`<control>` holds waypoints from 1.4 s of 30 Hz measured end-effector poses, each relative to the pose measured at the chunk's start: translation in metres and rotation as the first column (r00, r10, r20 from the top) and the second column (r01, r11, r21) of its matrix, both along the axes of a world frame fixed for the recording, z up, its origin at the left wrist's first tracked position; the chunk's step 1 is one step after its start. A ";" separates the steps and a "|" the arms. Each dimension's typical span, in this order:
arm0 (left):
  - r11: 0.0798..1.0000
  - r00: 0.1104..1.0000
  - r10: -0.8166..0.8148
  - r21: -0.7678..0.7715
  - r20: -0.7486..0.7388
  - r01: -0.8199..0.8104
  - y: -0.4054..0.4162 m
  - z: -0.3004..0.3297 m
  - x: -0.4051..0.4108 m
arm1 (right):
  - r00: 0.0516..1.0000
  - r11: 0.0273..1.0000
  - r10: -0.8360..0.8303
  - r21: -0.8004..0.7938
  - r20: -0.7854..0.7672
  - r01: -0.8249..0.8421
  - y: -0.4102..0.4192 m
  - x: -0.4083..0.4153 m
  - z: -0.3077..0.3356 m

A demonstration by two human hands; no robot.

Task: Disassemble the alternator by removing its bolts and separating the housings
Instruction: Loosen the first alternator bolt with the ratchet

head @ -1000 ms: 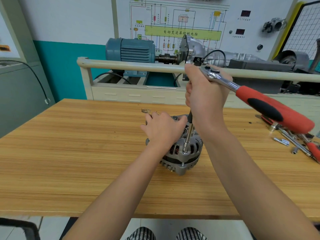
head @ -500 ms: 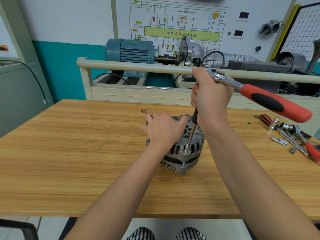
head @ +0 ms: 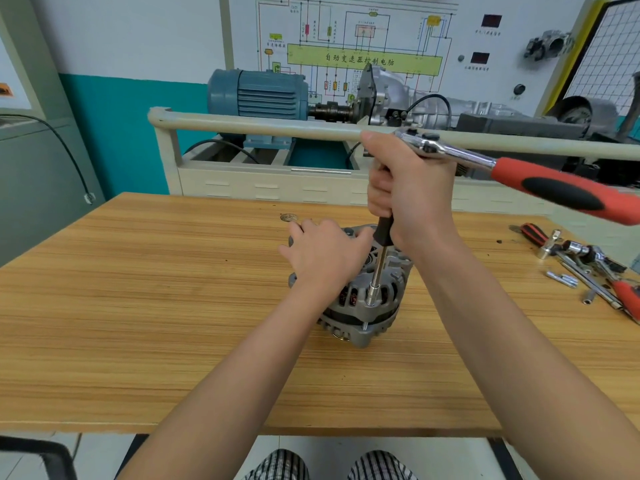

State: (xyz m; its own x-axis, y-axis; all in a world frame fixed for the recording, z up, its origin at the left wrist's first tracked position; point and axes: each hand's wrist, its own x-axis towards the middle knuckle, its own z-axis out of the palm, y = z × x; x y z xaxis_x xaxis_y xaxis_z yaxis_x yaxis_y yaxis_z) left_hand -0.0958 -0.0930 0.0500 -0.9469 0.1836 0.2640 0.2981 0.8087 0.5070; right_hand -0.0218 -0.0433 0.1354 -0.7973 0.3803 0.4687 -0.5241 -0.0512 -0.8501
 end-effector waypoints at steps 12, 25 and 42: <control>0.999 0.999 -0.036 -0.001 0.041 0.036 -0.004 0.005 0.000 | 0.887 0.883 0.456 0.087 0.067 -0.461 0.011 -0.013 0.004; 0.986 0.987 -0.158 0.062 0.034 0.155 -0.007 0.006 -0.010 | 0.372 0.374 0.925 -0.009 0.080 -0.927 0.017 -0.037 0.005; 0.988 0.987 -0.156 0.030 0.042 0.155 -0.008 0.006 -0.008 | 0.945 0.943 0.323 0.072 0.051 -0.326 -0.001 -0.006 0.003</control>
